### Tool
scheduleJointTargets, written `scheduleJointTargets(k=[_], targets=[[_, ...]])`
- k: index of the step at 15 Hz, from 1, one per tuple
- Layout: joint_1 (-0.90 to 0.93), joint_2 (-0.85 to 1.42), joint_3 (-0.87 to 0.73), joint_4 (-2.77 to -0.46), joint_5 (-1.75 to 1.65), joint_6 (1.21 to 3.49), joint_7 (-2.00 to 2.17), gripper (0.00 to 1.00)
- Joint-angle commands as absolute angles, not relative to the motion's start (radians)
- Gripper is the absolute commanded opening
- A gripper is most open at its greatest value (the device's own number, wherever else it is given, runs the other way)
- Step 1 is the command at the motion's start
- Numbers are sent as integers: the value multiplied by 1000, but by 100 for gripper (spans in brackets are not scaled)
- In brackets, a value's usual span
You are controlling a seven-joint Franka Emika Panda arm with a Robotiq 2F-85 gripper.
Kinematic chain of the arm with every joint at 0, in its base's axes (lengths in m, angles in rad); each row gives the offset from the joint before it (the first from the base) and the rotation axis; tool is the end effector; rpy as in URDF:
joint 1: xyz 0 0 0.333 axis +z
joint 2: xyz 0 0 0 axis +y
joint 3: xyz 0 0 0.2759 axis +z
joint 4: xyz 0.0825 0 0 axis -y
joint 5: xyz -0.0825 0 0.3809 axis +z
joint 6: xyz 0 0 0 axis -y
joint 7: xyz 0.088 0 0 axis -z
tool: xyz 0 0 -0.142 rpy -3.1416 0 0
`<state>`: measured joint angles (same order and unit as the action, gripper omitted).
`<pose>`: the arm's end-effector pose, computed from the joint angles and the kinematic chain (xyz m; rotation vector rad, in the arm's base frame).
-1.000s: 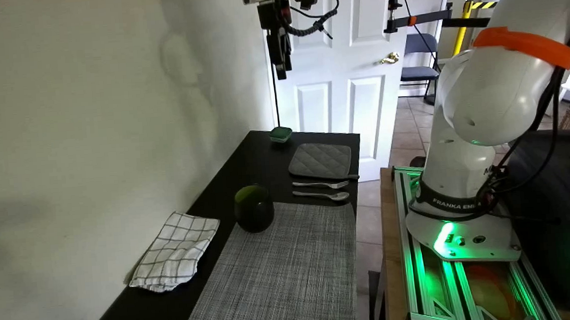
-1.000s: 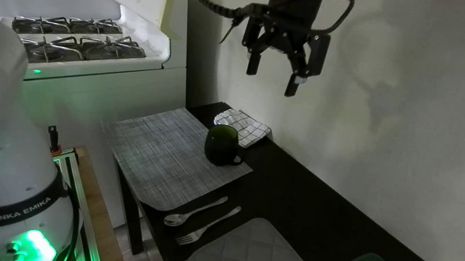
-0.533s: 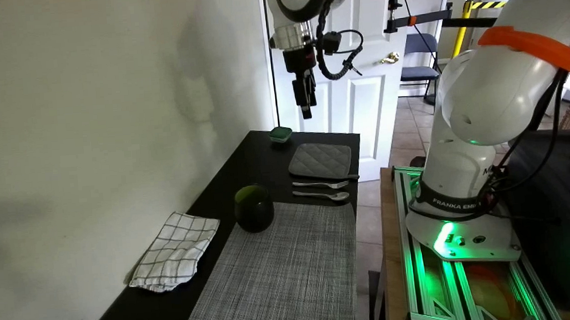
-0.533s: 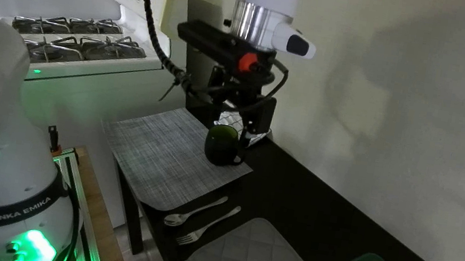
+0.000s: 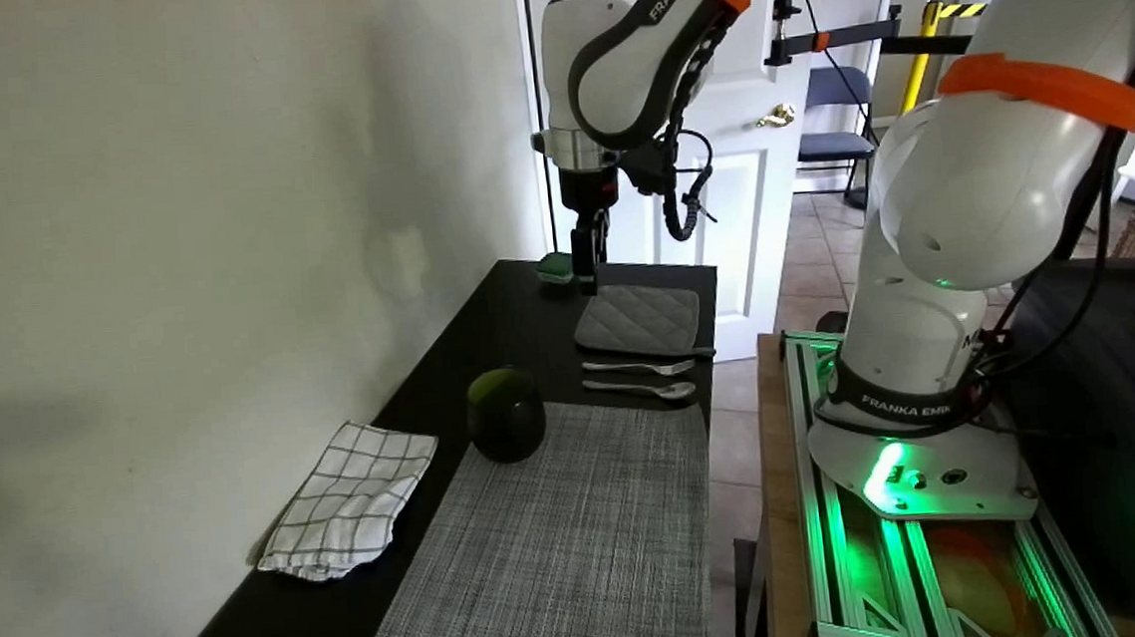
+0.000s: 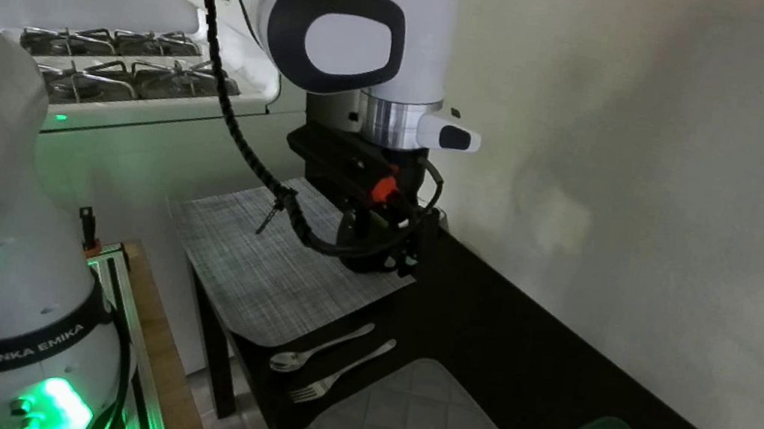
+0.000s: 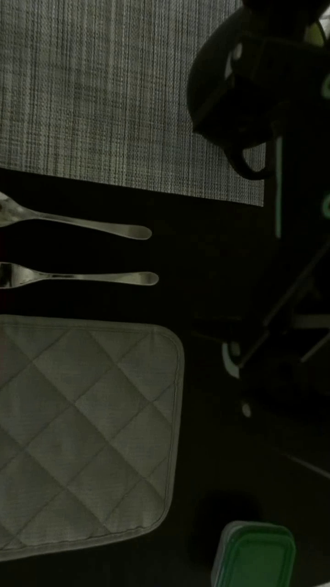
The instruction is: Put the spoon in the cup
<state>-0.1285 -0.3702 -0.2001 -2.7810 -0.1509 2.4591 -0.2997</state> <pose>0.3689 -0.1175 0.2514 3.0991 0.1517 0.0553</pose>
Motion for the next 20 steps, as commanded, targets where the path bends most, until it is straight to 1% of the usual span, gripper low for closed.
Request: scheduleJointTargets(k=[1, 4, 9, 16, 17, 18, 19, 20], targets=[[-133, -366, -194, -2775, -148, 2457, -301, 100], [-148, -348, -187, -2765, -163, 2463, -271, 100], [-128, -164, -163, -2776, -141, 2445, -209, 100], [-112, 46, -130, -2772, -101, 2489, -211, 100], [-110, 64, -125, -2768, -89, 2496, -215, 81], [-110, 81, -119, -2766, -70, 2504, -228, 74], [-110, 93, -113, -2765, -54, 2522, -231, 79], [-111, 105, -105, -2763, -37, 2543, -238, 90]])
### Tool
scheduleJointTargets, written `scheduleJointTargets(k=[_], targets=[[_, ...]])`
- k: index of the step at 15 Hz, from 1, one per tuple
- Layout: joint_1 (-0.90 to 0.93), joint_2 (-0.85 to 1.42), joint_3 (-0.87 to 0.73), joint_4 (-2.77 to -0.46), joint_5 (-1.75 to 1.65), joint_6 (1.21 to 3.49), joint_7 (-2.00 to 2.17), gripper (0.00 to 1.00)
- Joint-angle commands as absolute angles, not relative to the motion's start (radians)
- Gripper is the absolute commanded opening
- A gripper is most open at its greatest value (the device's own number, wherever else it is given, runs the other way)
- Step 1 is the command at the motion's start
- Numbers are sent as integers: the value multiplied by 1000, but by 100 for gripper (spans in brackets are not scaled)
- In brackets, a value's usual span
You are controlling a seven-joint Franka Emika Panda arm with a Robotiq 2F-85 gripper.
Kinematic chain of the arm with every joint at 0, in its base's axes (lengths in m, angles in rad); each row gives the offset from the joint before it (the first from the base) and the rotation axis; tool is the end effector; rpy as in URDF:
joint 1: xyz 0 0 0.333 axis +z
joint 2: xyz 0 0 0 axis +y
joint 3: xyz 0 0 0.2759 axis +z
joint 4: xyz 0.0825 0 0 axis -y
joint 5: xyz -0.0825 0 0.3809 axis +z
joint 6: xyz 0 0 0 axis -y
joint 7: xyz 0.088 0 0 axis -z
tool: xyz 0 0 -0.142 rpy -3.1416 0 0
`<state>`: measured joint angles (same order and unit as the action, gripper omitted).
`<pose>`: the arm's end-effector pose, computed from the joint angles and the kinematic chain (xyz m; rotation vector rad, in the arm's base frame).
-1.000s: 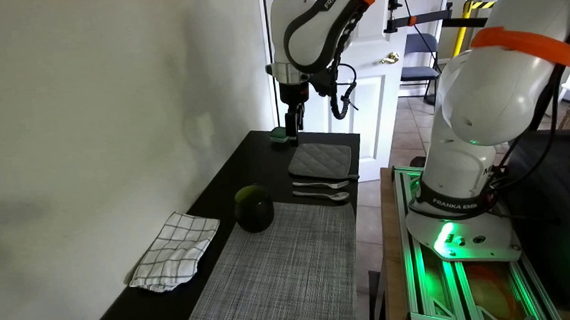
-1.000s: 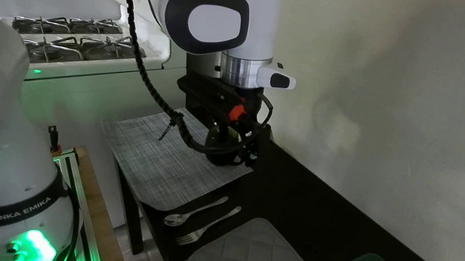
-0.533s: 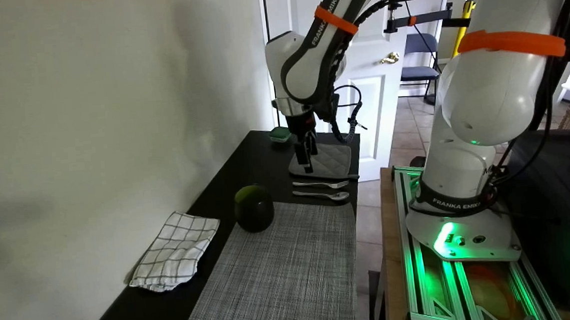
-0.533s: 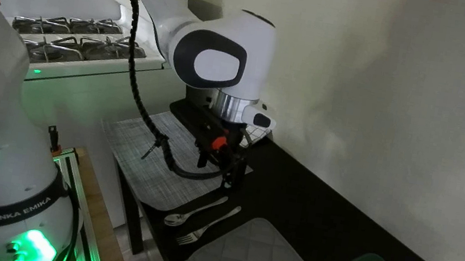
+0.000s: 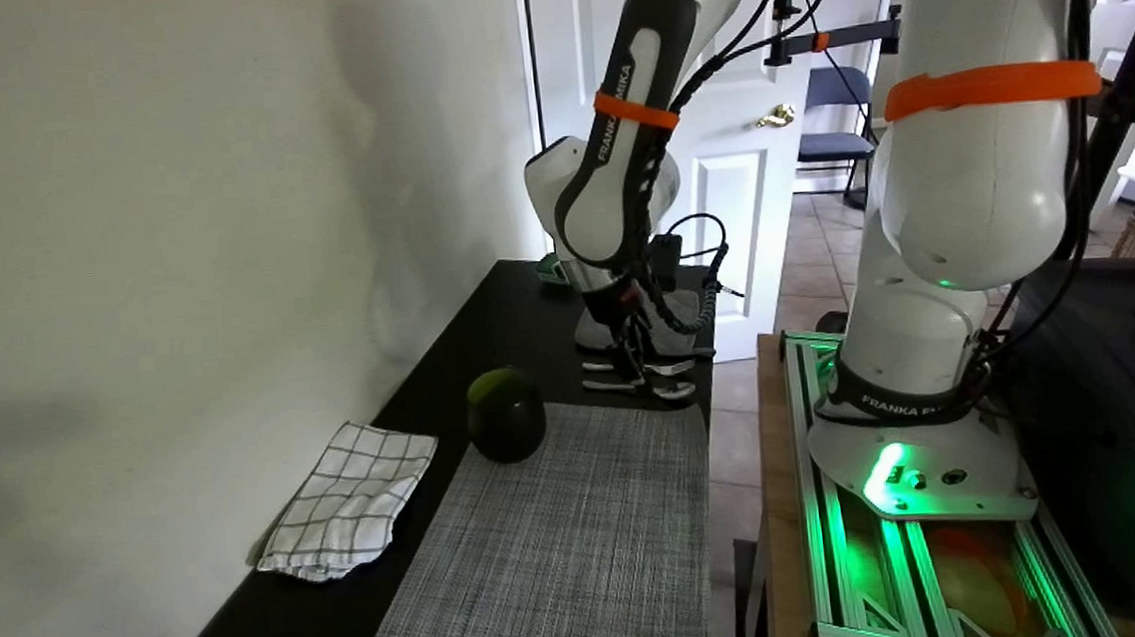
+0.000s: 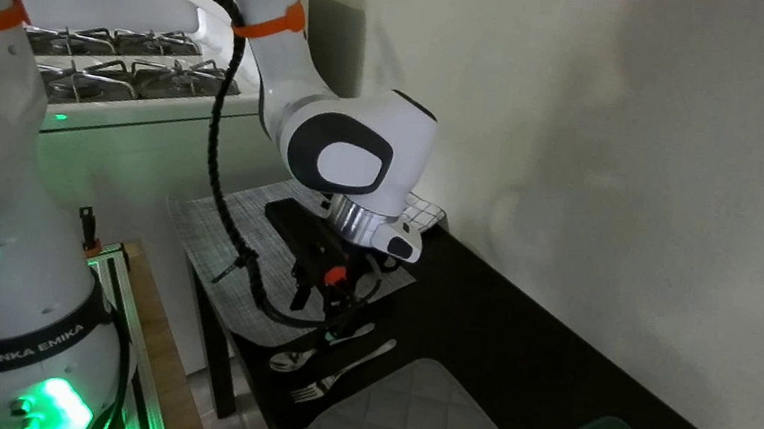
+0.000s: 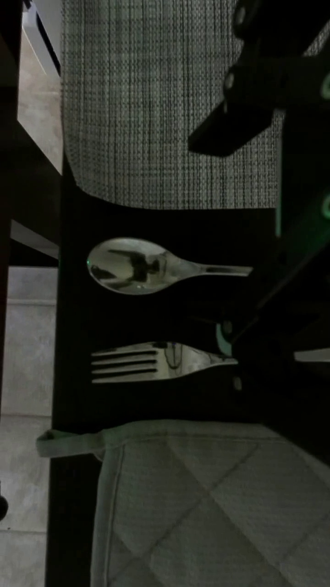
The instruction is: Put the spoon in the cup
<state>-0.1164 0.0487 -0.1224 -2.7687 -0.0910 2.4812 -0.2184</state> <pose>0.3216 -0.0813 0.1069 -3.0677 -0.0922 0.5239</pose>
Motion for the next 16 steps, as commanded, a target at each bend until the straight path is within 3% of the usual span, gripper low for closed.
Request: scheduleJointTargets(k=[1, 2, 3, 4, 6, 7, 8, 9, 16], targets=[[-112, 118, -98, -2761, -21, 2561, -246, 92], [-113, 130, -92, -2759, -11, 2584, -247, 95], [-113, 142, -87, -2757, -7, 2608, -245, 90], [-114, 152, -83, -2755, -9, 2630, -243, 100], [-117, 167, -78, -2750, -13, 2655, -242, 100], [-117, 174, -78, -2748, -22, 2664, -237, 94], [-117, 180, -78, -2745, -28, 2673, -232, 75], [-117, 185, -78, -2743, -31, 2679, -231, 75], [-115, 197, -81, -2738, -48, 2685, -218, 21]])
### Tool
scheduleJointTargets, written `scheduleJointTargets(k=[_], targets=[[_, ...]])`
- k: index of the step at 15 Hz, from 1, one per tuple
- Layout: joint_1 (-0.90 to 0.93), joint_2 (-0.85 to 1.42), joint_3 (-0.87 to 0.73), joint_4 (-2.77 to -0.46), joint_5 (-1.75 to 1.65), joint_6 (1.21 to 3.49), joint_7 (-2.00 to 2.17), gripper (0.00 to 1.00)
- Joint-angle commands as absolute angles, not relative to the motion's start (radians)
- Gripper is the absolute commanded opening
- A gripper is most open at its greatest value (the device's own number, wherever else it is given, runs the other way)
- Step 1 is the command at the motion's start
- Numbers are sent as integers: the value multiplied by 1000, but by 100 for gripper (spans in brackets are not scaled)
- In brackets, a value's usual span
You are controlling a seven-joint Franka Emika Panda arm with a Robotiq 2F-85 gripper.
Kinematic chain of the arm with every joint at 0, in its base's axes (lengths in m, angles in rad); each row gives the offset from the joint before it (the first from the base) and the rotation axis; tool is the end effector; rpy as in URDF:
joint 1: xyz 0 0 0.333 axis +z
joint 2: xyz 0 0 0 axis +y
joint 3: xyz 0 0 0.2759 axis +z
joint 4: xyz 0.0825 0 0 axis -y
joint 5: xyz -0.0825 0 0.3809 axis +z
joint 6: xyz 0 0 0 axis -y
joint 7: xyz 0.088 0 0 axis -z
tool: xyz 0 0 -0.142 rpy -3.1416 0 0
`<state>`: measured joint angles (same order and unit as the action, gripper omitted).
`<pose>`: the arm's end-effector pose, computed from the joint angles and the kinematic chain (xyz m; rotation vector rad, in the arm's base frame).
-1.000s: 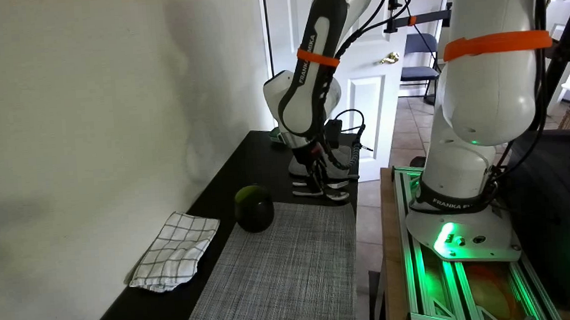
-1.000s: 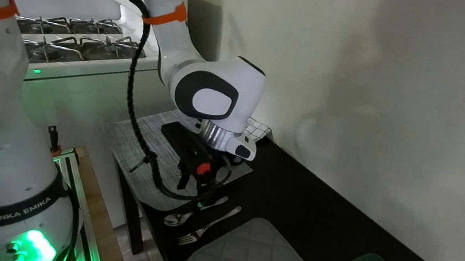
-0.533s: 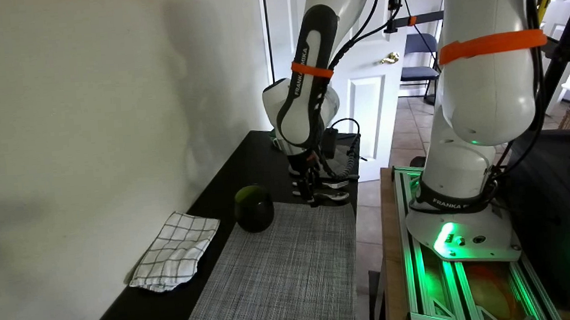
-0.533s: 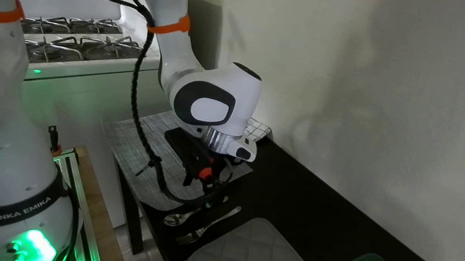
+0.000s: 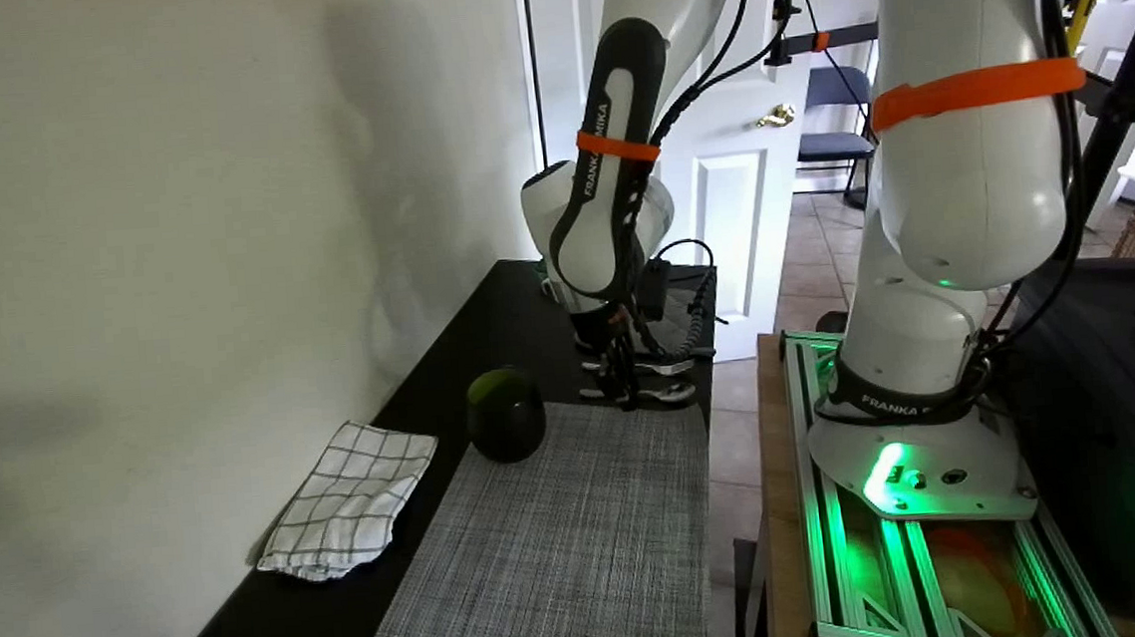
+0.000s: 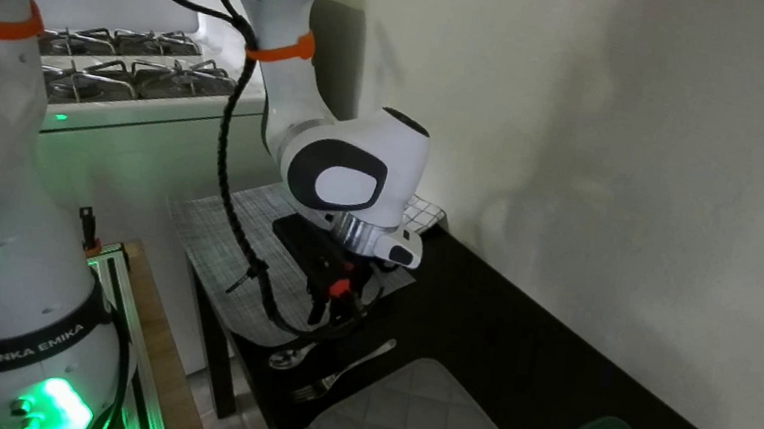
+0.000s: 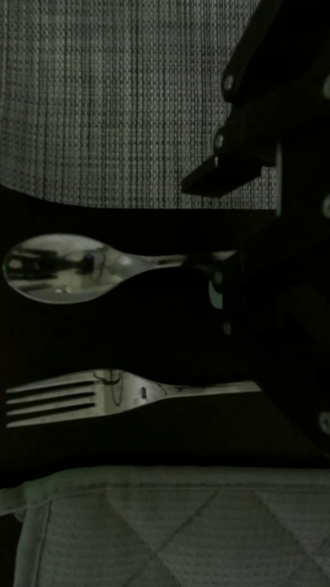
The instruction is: Put the spoon in the cup
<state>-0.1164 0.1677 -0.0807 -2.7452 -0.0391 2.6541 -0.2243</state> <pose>0.3358 -0.0697 0.0794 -3.0868 -0.0980 0.4013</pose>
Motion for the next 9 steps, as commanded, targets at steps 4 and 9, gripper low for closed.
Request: scheduleJointTargets(k=[4, 9], targets=[[-115, 204, -87, -2732, -63, 2684, -209, 0], [-119, 154, -89, -2739, -61, 2661, -220, 2]])
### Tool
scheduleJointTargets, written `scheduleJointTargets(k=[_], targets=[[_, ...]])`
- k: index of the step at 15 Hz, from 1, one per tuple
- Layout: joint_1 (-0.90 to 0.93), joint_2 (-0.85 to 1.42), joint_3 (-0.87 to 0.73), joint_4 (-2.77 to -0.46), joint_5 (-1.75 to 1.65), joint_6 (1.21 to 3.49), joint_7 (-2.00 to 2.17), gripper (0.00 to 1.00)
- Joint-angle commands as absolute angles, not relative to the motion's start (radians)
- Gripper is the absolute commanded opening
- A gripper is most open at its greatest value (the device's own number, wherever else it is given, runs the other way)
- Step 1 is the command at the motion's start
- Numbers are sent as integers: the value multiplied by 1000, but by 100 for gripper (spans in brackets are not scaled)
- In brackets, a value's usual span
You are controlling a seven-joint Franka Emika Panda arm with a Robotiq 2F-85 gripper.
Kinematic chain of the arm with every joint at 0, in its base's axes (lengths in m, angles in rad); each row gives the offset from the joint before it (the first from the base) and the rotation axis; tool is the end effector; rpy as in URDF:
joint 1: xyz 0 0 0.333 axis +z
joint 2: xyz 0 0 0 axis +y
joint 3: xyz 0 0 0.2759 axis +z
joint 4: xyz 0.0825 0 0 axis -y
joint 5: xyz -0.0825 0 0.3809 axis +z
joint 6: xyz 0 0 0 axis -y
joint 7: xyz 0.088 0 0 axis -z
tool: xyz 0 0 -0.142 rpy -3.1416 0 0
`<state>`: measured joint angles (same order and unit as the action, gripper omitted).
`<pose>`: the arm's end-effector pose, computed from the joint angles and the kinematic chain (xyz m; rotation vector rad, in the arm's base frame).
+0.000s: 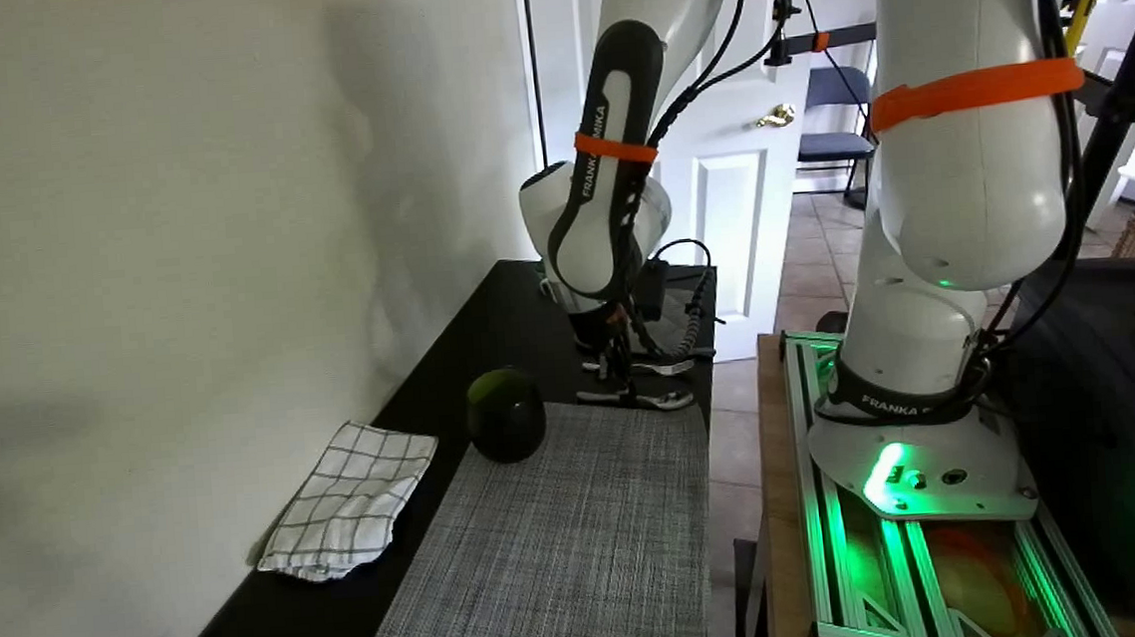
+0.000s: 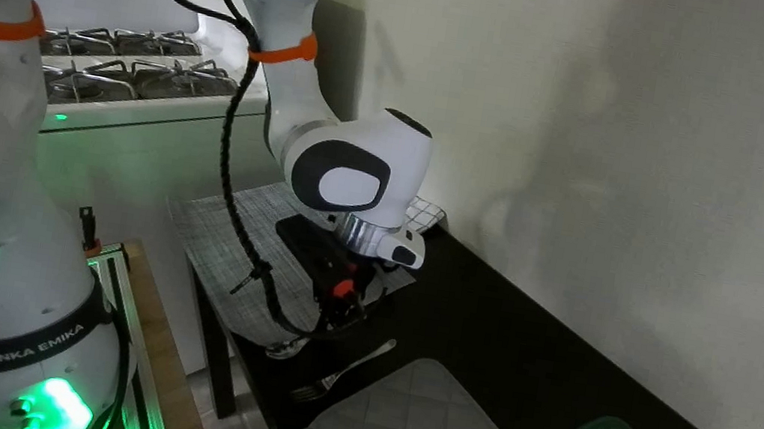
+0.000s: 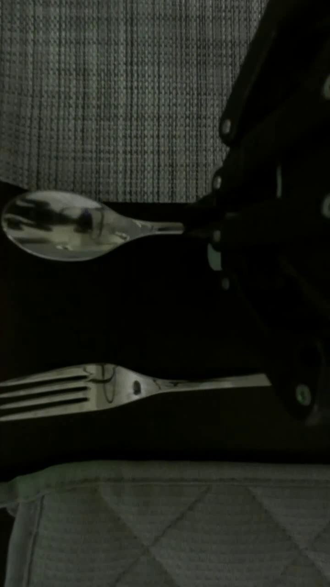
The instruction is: Put the spoon in the cup
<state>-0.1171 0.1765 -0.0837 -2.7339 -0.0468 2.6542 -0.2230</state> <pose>0.3390 -0.0718 0.0788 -3.0911 -0.1017 0.3992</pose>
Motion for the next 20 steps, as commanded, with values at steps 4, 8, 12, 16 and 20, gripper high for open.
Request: scheduleJointTargets(k=[4, 8, 12, 16, 20], targets=[[-119, 56, -87, -2758, -60, 2621, -237, 2], [-109, -62, -83, -2774, -69, 2587, -246, 2], [-73, -175, -66, -2762, -9, 2515, -332, 2], [-18, -274, -51, -2759, -27, 2466, -361, 2], [0, -317, 10, -2750, -184, 2440, -318, 2]])
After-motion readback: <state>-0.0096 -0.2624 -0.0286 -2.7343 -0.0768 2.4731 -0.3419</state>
